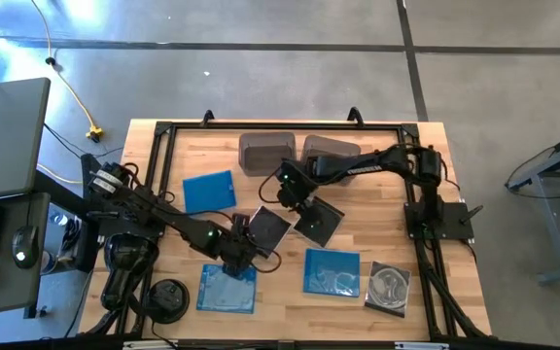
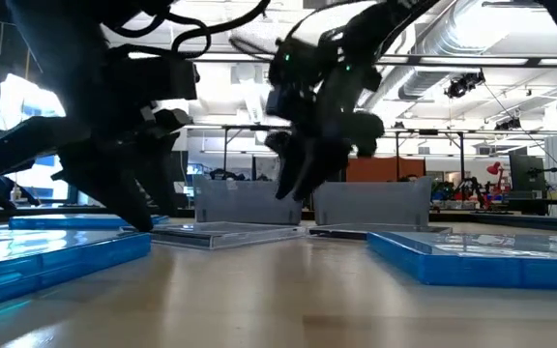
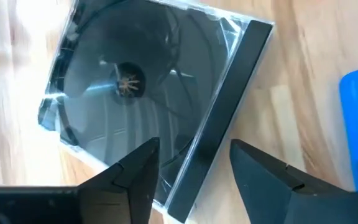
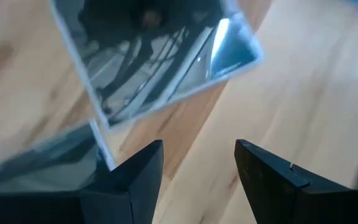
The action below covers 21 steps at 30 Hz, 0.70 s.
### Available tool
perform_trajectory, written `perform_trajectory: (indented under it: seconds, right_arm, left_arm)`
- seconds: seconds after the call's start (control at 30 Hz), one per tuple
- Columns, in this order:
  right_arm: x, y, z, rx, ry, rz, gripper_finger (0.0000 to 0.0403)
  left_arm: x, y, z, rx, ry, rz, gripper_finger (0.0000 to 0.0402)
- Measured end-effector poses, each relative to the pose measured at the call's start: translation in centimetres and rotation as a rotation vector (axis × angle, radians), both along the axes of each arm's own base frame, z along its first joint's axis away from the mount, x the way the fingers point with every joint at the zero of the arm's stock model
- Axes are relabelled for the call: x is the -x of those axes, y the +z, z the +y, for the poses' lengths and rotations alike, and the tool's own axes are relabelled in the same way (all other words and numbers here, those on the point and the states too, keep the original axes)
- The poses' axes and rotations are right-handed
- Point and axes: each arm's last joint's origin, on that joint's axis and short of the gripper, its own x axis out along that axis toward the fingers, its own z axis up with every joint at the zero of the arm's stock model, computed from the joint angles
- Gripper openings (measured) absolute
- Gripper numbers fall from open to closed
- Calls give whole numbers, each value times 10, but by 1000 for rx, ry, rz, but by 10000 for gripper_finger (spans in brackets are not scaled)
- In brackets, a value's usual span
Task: Pick & place jewel cases by type
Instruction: Put the top left black CD case into the left black bin
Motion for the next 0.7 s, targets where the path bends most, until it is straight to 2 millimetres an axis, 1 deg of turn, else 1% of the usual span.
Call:
perform_trajectory:
  seconds: [0.1,0.2,0.27,0.33,0.47,0.53,0.7]
  right_arm:
    - [-1,-13,-2,24,8,37,197]
    - [-1,-20,-3,58,24,63,197]
    - [2,-25,-3,89,60,106,197]
    - [2,-26,-3,110,96,111,197]
    - [2,-29,-3,98,123,109,197]
    - [1,-29,-3,79,139,94,197]
    - [-1,-29,-2,47,157,54,197]
  left_arm:
    - [-1,5,-8,8,-22,-20,211]
    - [0,4,-13,-14,-30,-29,218]
    - [1,4,-14,-52,-23,-42,218]
    - [1,4,-13,-68,-13,-53,218]
    - [0,-7,-13,-101,-23,-18,218]
    - [-4,-13,-16,-108,-44,-24,218]
    - [-7,-24,-16,-224,-64,-16,218]
